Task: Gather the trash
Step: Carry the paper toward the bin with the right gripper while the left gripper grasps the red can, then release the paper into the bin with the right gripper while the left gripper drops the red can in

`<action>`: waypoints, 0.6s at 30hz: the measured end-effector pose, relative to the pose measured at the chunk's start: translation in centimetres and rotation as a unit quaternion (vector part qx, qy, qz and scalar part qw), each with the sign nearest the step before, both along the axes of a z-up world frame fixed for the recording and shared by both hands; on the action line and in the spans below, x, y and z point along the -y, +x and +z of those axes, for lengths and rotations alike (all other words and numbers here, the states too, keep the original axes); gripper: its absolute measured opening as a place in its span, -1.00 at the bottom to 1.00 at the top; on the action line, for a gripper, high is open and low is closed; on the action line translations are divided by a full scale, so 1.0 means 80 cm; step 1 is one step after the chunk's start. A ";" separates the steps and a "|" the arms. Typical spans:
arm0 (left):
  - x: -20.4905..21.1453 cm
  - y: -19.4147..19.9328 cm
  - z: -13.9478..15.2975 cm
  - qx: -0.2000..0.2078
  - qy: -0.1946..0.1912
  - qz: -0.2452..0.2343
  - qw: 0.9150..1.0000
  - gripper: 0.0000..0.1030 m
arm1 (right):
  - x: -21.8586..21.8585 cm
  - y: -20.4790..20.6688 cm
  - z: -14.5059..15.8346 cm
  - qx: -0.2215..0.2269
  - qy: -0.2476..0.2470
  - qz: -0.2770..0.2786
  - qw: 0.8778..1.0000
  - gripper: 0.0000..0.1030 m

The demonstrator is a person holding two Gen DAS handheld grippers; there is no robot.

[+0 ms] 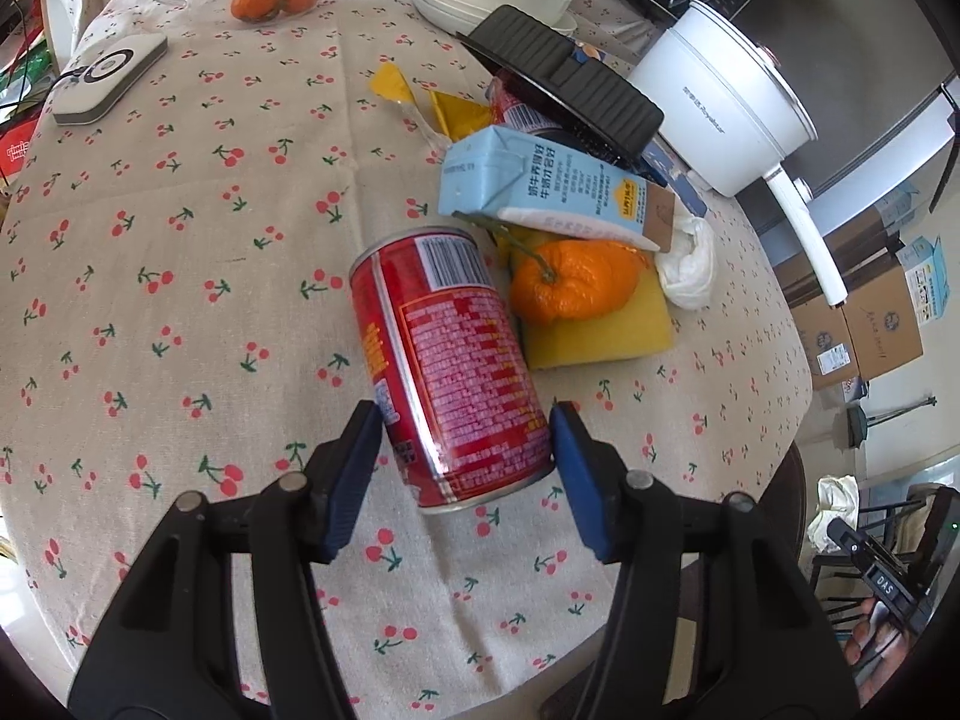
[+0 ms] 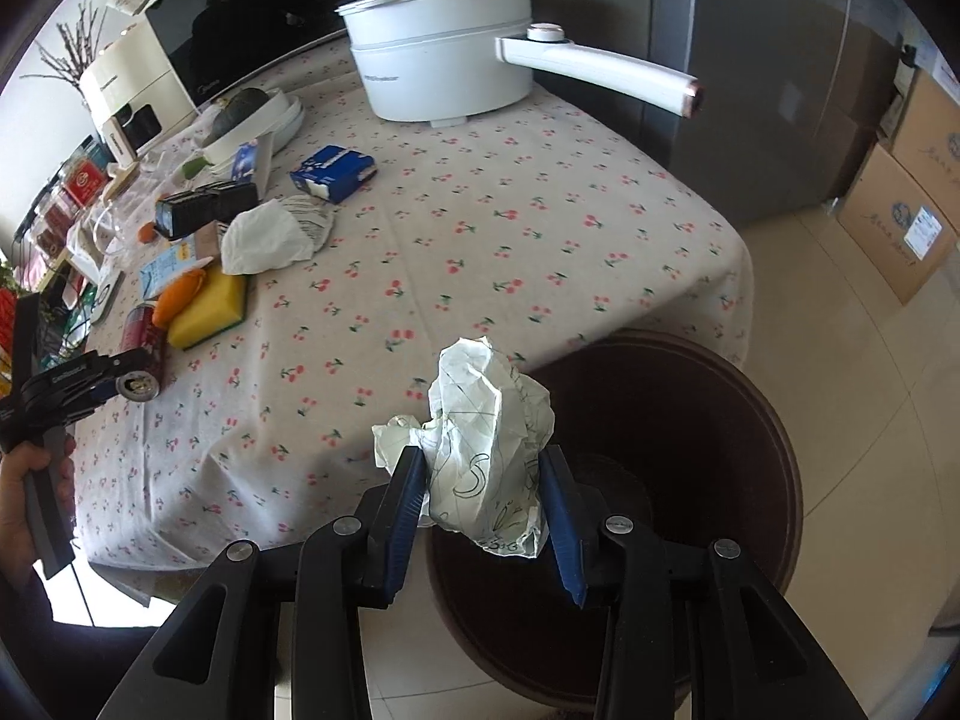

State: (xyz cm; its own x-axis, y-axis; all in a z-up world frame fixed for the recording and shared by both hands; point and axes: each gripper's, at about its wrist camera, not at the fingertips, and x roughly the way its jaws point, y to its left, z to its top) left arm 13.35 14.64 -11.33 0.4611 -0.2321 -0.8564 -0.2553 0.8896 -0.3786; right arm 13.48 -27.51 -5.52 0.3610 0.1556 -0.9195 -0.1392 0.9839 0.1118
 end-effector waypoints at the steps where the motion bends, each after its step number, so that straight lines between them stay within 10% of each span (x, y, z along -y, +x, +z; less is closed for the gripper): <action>1: 0.001 -0.003 0.002 0.002 -0.002 -0.005 1.000 0.14 | 0.008 -0.002 -0.002 -0.003 -0.001 -0.006 1.000 -0.22; 18: 0.125 -0.039 0.044 0.049 -0.024 -0.144 0.988 0.10 | 0.070 -0.041 -0.025 -0.018 -0.008 -0.043 0.999 -0.20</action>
State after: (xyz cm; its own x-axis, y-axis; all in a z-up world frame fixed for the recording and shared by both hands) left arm 10.22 4.61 -7.85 0.4505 -0.4047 -0.7958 0.0451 0.9005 -0.4324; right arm 10.23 -33.13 -7.49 0.3392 0.1099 -0.9343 -0.0502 0.9939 0.0987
